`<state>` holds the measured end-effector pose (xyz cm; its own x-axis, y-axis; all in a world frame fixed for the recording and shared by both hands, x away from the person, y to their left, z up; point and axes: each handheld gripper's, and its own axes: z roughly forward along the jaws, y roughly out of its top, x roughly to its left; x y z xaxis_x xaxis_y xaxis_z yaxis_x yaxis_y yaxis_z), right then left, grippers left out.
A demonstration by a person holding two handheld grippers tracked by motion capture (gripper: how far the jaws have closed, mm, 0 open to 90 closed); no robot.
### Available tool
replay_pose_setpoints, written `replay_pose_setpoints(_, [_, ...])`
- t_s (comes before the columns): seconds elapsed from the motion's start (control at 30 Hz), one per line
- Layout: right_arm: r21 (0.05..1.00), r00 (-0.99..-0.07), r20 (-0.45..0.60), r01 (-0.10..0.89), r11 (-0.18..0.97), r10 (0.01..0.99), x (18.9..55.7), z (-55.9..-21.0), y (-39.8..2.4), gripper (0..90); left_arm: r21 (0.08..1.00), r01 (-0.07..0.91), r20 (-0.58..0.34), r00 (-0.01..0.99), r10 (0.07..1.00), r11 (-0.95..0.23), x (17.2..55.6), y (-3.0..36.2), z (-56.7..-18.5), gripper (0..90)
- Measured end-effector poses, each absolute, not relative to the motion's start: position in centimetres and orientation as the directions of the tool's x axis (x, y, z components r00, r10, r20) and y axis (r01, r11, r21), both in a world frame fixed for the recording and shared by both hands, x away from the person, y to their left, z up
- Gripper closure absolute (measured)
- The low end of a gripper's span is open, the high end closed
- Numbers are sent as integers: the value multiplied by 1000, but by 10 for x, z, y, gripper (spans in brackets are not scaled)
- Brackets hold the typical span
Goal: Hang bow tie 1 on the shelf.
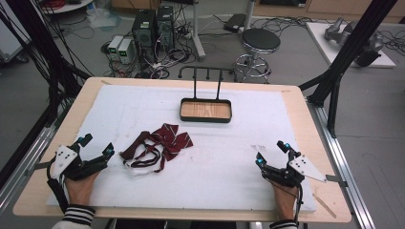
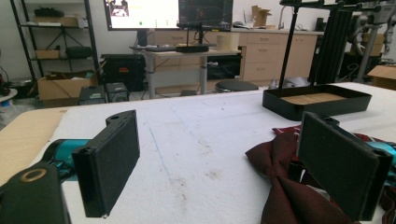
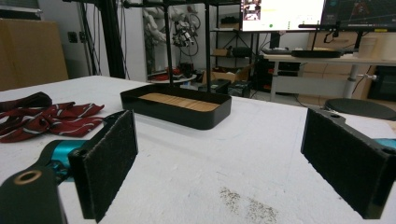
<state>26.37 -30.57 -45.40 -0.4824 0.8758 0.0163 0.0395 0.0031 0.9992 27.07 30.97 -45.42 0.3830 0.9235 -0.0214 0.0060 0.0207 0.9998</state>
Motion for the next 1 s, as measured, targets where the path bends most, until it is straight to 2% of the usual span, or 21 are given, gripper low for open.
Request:
replay_pose_setpoints(0.37, [999,-481,19,45,3,876,264,-454,-305,103,1000,15,10,414,910,-18,271,308,-442,135])
replay_pose_setpoints(0.67, [999,-481,20,46,2,876,264,-454,-305,103,989,59,86,527,846,-137,280,289,-414,134])
replay_pose_setpoints(1.0, [999,-481,12,38,7,877,265,-454,-305,103,963,138,109,586,803,-231,295,266,-388,134])
